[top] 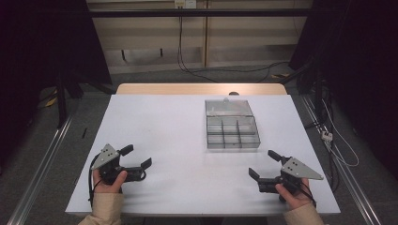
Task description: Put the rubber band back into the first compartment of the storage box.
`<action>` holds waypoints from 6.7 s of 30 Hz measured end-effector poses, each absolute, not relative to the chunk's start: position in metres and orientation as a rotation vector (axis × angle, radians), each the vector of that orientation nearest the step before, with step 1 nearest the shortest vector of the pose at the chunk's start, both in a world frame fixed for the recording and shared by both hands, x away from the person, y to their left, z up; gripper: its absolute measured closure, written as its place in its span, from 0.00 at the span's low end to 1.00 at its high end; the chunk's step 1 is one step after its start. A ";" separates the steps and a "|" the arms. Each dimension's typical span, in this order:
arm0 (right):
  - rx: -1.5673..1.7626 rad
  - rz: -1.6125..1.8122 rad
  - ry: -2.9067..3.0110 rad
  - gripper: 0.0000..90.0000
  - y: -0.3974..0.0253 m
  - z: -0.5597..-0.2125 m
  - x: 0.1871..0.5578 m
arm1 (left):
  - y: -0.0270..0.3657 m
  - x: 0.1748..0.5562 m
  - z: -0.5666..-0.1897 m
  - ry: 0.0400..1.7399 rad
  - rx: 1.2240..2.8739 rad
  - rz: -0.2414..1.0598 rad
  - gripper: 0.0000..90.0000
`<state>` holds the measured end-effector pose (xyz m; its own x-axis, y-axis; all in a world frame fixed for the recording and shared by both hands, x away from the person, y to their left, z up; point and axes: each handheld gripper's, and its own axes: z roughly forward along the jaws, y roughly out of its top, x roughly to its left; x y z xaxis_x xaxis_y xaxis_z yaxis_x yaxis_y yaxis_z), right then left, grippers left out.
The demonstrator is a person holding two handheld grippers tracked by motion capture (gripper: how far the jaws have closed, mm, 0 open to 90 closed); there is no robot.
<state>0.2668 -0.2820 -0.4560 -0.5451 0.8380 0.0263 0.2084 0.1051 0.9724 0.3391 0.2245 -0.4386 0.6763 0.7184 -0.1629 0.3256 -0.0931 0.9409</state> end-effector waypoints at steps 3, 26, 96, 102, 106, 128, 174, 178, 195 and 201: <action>1.016 1.469 1.834 0.03 -0.282 -0.456 0.267 | 0.225 0.339 -0.439 0.854 1.693 0.405 0.06; 1.008 1.463 1.841 0.03 -0.281 -0.456 0.268 | 0.235 0.343 -0.444 0.945 1.944 0.342 0.37; 1.009 1.490 1.841 0.02 -0.282 -0.456 0.270 | 0.207 0.373 -0.433 1.018 2.033 0.264 0.98; 1.008 1.491 1.844 0.02 -0.282 -0.456 0.270 | 0.199 0.380 -0.428 1.012 2.016 0.249 0.98; 1.010 1.493 1.846 0.02 -0.281 -0.456 0.270 | 0.194 0.386 -0.426 1.011 2.013 0.250 0.98; 1.007 1.505 1.857 0.02 -0.280 -0.457 0.271 | 0.162 0.413 -0.416 0.981 1.997 0.210 0.98; 1.003 1.518 1.859 0.02 -0.281 -0.456 0.271 | 0.107 0.452 -0.410 0.976 1.996 0.202 0.98; 1.004 1.518 1.859 0.02 -0.281 -0.456 0.271 | 0.104 0.455 -0.411 0.979 1.993 0.202 0.98; 1.002 1.524 1.858 0.02 -0.281 -0.456 0.271 | 0.093 0.465 -0.411 0.981 1.994 0.209 0.98; 1.001 1.526 1.858 0.03 -0.281 -0.456 0.271 | 0.090 0.468 -0.411 0.983 1.981 0.197 0.98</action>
<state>0.2710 -0.2809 -0.4559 -0.5848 0.8094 0.0534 0.2099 0.0875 0.9738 0.4681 0.0905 -0.4106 0.6725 0.7049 -0.2254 0.5634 -0.2901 0.7736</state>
